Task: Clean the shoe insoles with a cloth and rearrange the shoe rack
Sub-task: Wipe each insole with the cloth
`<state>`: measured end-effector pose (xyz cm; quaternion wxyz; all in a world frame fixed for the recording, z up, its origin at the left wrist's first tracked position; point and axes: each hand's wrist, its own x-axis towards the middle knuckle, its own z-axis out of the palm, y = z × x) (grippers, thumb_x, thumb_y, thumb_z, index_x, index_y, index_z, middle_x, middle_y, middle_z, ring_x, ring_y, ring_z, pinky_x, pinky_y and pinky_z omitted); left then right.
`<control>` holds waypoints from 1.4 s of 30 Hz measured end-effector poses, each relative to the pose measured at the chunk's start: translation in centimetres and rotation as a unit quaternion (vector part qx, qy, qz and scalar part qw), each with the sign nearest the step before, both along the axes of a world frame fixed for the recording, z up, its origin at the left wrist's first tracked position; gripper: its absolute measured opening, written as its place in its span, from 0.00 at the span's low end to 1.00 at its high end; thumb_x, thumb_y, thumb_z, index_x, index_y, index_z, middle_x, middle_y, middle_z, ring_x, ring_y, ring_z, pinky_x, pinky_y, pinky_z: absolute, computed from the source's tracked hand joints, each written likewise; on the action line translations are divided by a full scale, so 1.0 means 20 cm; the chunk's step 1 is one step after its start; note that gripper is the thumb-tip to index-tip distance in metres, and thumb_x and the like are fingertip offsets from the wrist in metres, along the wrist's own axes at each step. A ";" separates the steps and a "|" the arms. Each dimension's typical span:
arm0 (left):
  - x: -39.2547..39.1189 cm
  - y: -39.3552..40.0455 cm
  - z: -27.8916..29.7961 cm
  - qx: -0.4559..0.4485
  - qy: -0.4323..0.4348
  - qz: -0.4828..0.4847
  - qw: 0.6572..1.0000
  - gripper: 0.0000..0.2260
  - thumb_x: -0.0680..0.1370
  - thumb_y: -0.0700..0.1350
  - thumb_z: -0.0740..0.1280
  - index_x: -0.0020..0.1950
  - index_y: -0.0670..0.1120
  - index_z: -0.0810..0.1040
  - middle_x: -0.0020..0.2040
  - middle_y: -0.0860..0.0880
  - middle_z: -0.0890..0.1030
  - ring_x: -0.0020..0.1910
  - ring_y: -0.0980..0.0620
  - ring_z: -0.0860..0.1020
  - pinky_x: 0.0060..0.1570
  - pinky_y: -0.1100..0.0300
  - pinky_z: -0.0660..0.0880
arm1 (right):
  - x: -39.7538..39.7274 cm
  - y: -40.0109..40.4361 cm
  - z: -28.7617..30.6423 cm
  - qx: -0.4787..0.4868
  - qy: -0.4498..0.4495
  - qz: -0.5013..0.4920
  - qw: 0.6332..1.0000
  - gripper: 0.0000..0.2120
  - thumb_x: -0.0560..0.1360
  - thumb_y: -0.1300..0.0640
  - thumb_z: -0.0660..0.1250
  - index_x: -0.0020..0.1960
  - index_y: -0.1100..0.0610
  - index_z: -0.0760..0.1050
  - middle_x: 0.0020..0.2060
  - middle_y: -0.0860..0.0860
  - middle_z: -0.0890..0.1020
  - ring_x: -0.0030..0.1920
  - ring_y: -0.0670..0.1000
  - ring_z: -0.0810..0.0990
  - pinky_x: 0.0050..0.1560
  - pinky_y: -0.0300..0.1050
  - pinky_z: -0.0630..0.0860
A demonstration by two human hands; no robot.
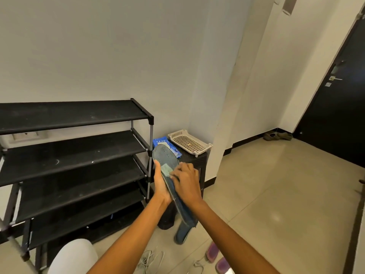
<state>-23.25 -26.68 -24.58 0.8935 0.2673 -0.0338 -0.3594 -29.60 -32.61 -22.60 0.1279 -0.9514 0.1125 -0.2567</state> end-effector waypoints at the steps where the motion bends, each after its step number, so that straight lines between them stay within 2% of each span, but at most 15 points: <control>1: 0.01 0.01 -0.01 0.002 0.003 -0.005 1.000 0.32 0.76 0.67 0.52 0.58 0.42 0.77 0.48 0.41 0.83 0.47 0.45 0.82 0.55 0.50 0.74 | -0.03 0.00 0.00 -0.025 0.008 0.023 0.999 0.10 0.78 0.53 0.62 0.54 0.54 0.80 0.52 0.51 0.77 0.55 0.51 0.70 0.49 0.41 0.59; 3: 0.00 0.01 0.00 0.011 -0.006 -0.033 0.999 0.34 0.75 0.68 0.52 0.53 0.41 0.81 0.47 0.40 0.83 0.45 0.44 0.82 0.54 0.49 0.75 | -0.06 -0.07 0.02 -0.068 0.010 0.023 0.997 0.09 0.77 0.52 0.63 0.54 0.50 0.81 0.49 0.50 0.80 0.51 0.52 0.72 0.46 0.42 0.59; 7: -0.04 -0.03 0.05 0.023 -0.029 -0.044 0.998 0.34 0.73 0.69 0.55 0.62 0.42 0.76 0.55 0.39 0.80 0.53 0.42 0.78 0.62 0.45 0.69 | 0.00 -0.17 0.10 0.007 -0.007 -0.093 0.996 0.10 0.78 0.51 0.63 0.55 0.49 0.80 0.49 0.49 0.82 0.50 0.51 0.72 0.49 0.45 0.68; 12: 0.05 -0.01 0.08 0.015 -0.026 -0.028 0.999 0.36 0.74 0.69 0.54 0.60 0.38 0.76 0.53 0.39 0.80 0.49 0.44 0.81 0.56 0.49 0.76 | -0.06 -0.03 0.06 0.068 -0.036 0.041 0.996 0.07 0.75 0.55 0.67 0.50 0.55 0.82 0.46 0.52 0.83 0.53 0.52 0.75 0.54 0.49 0.73; 15: 0.00 0.00 0.04 0.023 -0.020 -0.028 0.999 0.34 0.75 0.68 0.52 0.52 0.42 0.83 0.49 0.41 0.83 0.46 0.45 0.82 0.55 0.48 0.74 | -0.03 -0.07 0.09 0.030 0.006 -0.051 0.998 0.10 0.77 0.53 0.65 0.54 0.51 0.81 0.50 0.51 0.82 0.52 0.52 0.73 0.51 0.47 0.68; 17: -0.04 -0.02 0.03 0.024 -0.020 -0.028 0.999 0.32 0.76 0.68 0.52 0.53 0.43 0.82 0.49 0.41 0.82 0.48 0.45 0.80 0.57 0.49 0.72 | 0.00 -0.09 0.12 0.052 0.005 -0.102 0.993 0.10 0.77 0.54 0.64 0.55 0.52 0.81 0.51 0.51 0.82 0.53 0.52 0.73 0.51 0.47 0.69; 22: 0.04 0.04 0.04 0.010 -0.024 -0.019 1.000 0.33 0.77 0.67 0.52 0.53 0.41 0.82 0.49 0.40 0.83 0.47 0.44 0.81 0.51 0.51 0.79 | -0.05 0.01 0.08 0.123 0.031 0.043 0.991 0.08 0.74 0.54 0.68 0.51 0.53 0.82 0.50 0.50 0.83 0.58 0.53 0.75 0.57 0.50 0.74; 26: -0.04 0.00 0.03 0.031 -0.025 -0.048 0.998 0.32 0.75 0.68 0.52 0.57 0.42 0.78 0.47 0.41 0.83 0.49 0.44 0.79 0.54 0.48 0.73 | -0.02 -0.11 0.12 0.075 0.049 -0.063 0.994 0.09 0.76 0.54 0.66 0.53 0.50 0.82 0.50 0.50 0.83 0.54 0.51 0.75 0.49 0.46 0.73; 28: -0.05 -0.02 0.04 0.029 -0.020 -0.044 0.998 0.33 0.75 0.68 0.53 0.62 0.42 0.75 0.50 0.41 0.81 0.50 0.44 0.78 0.56 0.48 0.72 | -0.02 -0.10 0.13 0.098 0.011 -0.086 0.991 0.09 0.77 0.55 0.65 0.53 0.53 0.82 0.50 0.50 0.82 0.54 0.50 0.74 0.50 0.45 0.72; 30: -0.03 0.00 0.05 0.016 -0.012 -0.031 0.999 0.36 0.75 0.69 0.54 0.67 0.39 0.72 0.58 0.39 0.78 0.53 0.43 0.77 0.60 0.49 0.72 | -0.04 -0.03 0.08 0.125 -0.008 -0.026 0.992 0.07 0.76 0.55 0.66 0.50 0.54 0.82 0.48 0.50 0.82 0.52 0.49 0.76 0.52 0.43 0.72; 33: 0.01 0.02 0.00 0.024 -0.014 -0.047 0.999 0.38 0.72 0.71 0.55 0.60 0.39 0.79 0.68 0.37 0.70 0.59 0.43 0.75 0.60 0.49 0.72 | -0.11 0.02 0.02 0.168 0.039 0.045 0.984 0.06 0.75 0.55 0.67 0.48 0.54 0.82 0.47 0.48 0.83 0.46 0.43 0.75 0.44 0.35 0.70; 35: 0.02 0.03 0.00 0.012 -0.021 -0.057 0.998 0.37 0.72 0.71 0.54 0.55 0.40 0.82 0.65 0.38 0.74 0.58 0.43 0.76 0.60 0.47 0.72 | -0.10 -0.05 0.03 0.210 0.013 0.021 0.977 0.05 0.74 0.55 0.68 0.48 0.52 0.82 0.48 0.47 0.83 0.45 0.42 0.76 0.40 0.32 0.69; 38: 0.04 0.03 0.01 0.010 -0.024 -0.037 0.999 0.36 0.74 0.71 0.52 0.59 0.42 0.80 0.61 0.39 0.77 0.56 0.43 0.77 0.61 0.47 0.71 | -0.08 -0.12 0.04 0.310 -0.089 -0.063 0.945 0.05 0.75 0.56 0.67 0.49 0.53 0.79 0.50 0.50 0.80 0.48 0.47 0.78 0.47 0.43 0.75; 40: 0.03 0.04 0.04 -0.003 -0.004 -0.047 0.999 0.40 0.72 0.73 0.52 0.63 0.41 0.77 0.64 0.39 0.74 0.60 0.43 0.74 0.63 0.46 0.69 | -0.07 -0.11 0.02 0.313 -0.059 -0.057 0.946 0.05 0.74 0.56 0.68 0.50 0.54 0.79 0.50 0.52 0.79 0.48 0.48 0.77 0.49 0.42 0.73; 42: 0.03 0.04 0.04 -0.004 0.003 -0.065 0.998 0.42 0.71 0.75 0.50 0.58 0.41 0.81 0.63 0.40 0.75 0.61 0.43 0.73 0.63 0.46 0.69 | -0.05 -0.10 0.00 0.320 -0.041 -0.048 0.945 0.06 0.74 0.58 0.68 0.50 0.55 0.80 0.50 0.54 0.80 0.49 0.48 0.76 0.50 0.40 0.72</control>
